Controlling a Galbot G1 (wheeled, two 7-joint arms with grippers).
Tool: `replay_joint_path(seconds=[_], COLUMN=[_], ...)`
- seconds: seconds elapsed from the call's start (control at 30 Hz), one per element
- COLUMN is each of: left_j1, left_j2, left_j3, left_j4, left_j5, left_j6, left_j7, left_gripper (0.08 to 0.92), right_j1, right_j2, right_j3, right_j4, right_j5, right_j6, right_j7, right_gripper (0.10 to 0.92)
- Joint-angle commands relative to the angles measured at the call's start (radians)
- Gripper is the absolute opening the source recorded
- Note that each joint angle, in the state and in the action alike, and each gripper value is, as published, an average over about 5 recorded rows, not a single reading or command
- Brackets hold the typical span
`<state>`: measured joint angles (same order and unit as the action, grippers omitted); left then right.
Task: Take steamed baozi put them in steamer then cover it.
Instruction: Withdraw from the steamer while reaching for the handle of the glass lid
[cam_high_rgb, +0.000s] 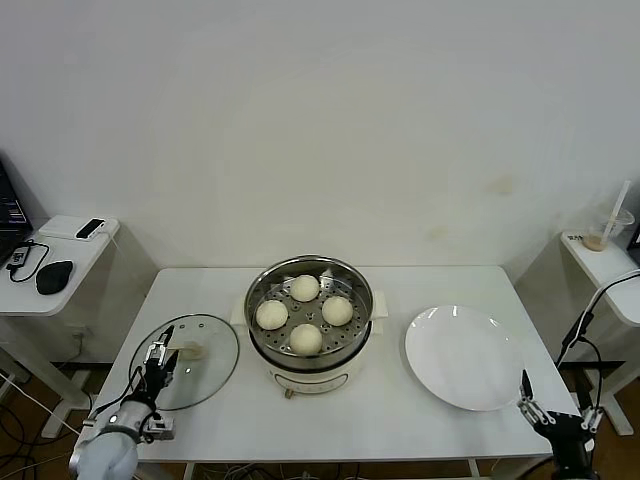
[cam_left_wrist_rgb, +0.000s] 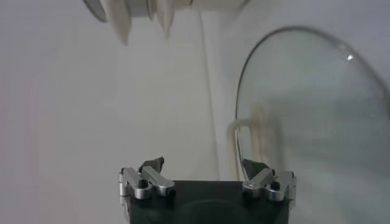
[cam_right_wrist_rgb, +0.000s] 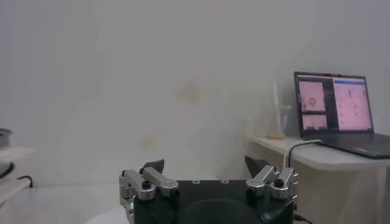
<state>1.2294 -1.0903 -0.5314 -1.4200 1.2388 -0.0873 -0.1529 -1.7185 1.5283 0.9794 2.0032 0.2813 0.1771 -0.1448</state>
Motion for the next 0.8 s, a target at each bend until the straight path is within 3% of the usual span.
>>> replay_joint_path(seconds=[0.03, 0.33, 0.43, 0.8], left_j1=[-0.14, -0.173, -0.171, -0.169], left_j2=[-0.004, -0.009, -0.01, -0.013], left_j3=[0.049, 0.059, 0.062, 0.055], left_j4=[0.163, 0.198, 0.205, 0.209], left_j5=[0.028, 0.009, -0.002, -0.035], left_j6=[-0.003, -0.001, -0.002, -0.012], left_j7=[-0.006, 0.0, 0.002, 0.026], left_gripper=[0.823, 0.823, 0.787, 0.472], right_j1=[-0.016, -0.021, -0.022, -0.041], right_j2=[0.017, 0.019, 0.019, 0.019], right_j3=[0.014, 0.017, 0.017, 0.003], right_j4=[0.002, -0.008, -0.008, 0.001], right_j5=[-0.008, -0.012, -0.012, -0.027], right_j6=[0.003, 0.007, 0.008, 0.013], right_j7=[-0.002, -0.004, -0.004, -0.009], right_gripper=[0.823, 0.823, 0.823, 0.823])
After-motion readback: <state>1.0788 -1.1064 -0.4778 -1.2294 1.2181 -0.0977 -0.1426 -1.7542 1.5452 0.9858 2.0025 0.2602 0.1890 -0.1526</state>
